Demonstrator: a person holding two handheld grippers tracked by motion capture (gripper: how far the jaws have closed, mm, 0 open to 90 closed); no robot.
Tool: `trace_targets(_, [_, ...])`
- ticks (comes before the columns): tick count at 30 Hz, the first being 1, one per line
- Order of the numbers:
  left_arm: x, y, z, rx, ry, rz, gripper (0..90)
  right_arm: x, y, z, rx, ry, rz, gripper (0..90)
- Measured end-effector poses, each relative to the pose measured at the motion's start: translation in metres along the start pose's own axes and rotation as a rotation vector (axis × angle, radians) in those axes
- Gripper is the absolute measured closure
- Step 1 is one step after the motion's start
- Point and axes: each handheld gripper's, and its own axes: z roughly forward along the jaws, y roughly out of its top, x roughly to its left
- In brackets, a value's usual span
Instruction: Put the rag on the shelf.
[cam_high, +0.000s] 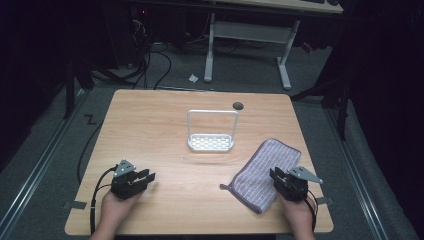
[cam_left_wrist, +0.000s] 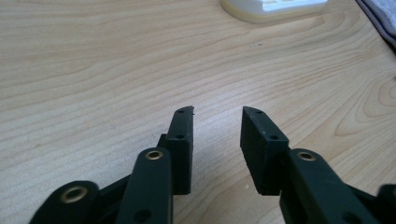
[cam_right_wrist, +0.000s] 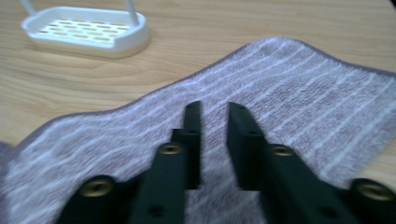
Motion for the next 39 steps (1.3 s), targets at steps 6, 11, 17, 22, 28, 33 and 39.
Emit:
trace_targets(6, [0.000,-0.002,-0.005,-0.013,0.021,0.004,75.6,-0.010,0.006,0.039,0.130,-0.046,-0.005,90.0])
trace_targets(11, [-0.001,-0.005,-0.009,-0.012,0.028,0.027,76.4,-0.004,0.005,0.045,0.142,0.002,-0.028,90.0])
trace_targets(17, [-0.003,-0.005,-0.013,-0.022,0.021,0.014,75.7,0.027,0.003,0.043,0.159,0.081,-0.117,90.0])
trace_targets(22, [-0.005,-0.005,-0.011,-0.023,0.005,0.014,74.7,0.045,0.000,0.041,0.163,0.144,-0.149,90.0])
trace_targets(28, [-0.021,-0.003,-0.005,0.001,0.011,0.086,74.3,0.077,-0.005,0.037,0.178,0.231,-0.221,90.0])
trace_targets(33, [-0.039,-0.001,0.003,0.019,-0.004,0.148,73.9,0.108,-0.008,0.036,0.182,0.310,-0.292,90.0])
trace_targets(39, [-0.075,0.008,0.026,0.040,-0.071,0.221,73.8,0.124,0.001,0.028,0.122,0.334,-0.317,90.0])
